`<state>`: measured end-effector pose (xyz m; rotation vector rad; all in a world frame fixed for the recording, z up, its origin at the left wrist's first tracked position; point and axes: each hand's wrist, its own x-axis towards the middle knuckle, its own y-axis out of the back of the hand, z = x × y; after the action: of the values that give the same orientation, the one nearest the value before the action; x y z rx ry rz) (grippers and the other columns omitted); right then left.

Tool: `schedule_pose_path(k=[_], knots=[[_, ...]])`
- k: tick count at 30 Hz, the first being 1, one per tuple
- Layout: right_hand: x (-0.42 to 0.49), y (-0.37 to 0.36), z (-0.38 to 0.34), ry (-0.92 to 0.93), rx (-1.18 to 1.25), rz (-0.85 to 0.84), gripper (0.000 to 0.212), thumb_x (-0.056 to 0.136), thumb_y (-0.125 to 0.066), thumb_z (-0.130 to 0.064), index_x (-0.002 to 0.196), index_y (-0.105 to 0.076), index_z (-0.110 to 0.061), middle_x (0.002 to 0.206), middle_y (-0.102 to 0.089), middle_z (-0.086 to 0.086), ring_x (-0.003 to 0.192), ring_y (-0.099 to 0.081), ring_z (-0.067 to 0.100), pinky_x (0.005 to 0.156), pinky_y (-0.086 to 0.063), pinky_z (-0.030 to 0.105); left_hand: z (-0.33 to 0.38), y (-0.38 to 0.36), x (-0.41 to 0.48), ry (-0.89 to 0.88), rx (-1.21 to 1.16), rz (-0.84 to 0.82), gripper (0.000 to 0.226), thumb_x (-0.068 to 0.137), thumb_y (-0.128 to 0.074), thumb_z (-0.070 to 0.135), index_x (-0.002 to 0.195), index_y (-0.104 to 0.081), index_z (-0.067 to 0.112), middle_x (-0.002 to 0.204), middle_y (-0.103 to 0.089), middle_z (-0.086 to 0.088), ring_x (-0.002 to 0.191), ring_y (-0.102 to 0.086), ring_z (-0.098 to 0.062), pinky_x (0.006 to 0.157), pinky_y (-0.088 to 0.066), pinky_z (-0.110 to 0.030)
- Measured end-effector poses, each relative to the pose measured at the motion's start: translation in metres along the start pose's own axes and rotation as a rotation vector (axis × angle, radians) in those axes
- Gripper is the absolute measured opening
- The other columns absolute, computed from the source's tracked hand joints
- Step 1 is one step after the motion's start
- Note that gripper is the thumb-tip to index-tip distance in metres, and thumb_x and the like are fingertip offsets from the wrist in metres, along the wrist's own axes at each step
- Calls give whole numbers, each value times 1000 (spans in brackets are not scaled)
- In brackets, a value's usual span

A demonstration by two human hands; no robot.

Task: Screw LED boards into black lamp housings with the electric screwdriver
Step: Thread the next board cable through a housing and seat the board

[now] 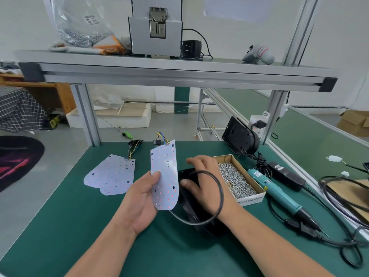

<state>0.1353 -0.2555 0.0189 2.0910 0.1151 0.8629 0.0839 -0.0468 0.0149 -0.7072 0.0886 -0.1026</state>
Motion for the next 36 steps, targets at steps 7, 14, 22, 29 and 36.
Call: schedule_pose_path(k=[7,14,22,29,36], knots=[[-1,-1,7,-221,-52,-273,77,89,-39,-78,146,-51,-27,123,-52,0,114,-59,28,99,-48,43,-1,-1,-1,-2,40,-37,30,103,-60,25,118,-77,6,113,-74,-15,94,-74,-27,77,-62,-38],[4,19,16,-314,681,-203,43,86,-77,-31,127,-66,-32,123,-70,-1,117,-65,11,101,-50,28,-3,-5,-5,0,244,-107,41,101,-64,34,126,-72,2,122,-74,-17,106,-72,-27,86,-59,-36],[1,32,26,-432,843,-115,52,86,-69,0,132,-69,-24,124,-74,4,118,-68,20,103,-52,33,-5,0,-5,91,290,-52,39,92,-69,39,115,-79,10,118,-76,-17,98,-75,-32,76,-62,-45],[9,67,41,-565,951,270,44,95,-67,5,120,-75,-31,102,-79,0,89,-73,17,76,-60,26,8,18,0,-106,306,257,25,91,-66,31,106,-82,18,115,-79,-13,92,-77,-25,72,-60,-38],[3,48,29,-482,607,218,54,94,-52,-1,119,-69,-46,111,-75,-17,97,-72,10,84,-56,29,-5,7,1,-243,338,291,35,88,-71,36,114,-78,14,121,-77,-15,111,-73,-37,101,-54,-56]])
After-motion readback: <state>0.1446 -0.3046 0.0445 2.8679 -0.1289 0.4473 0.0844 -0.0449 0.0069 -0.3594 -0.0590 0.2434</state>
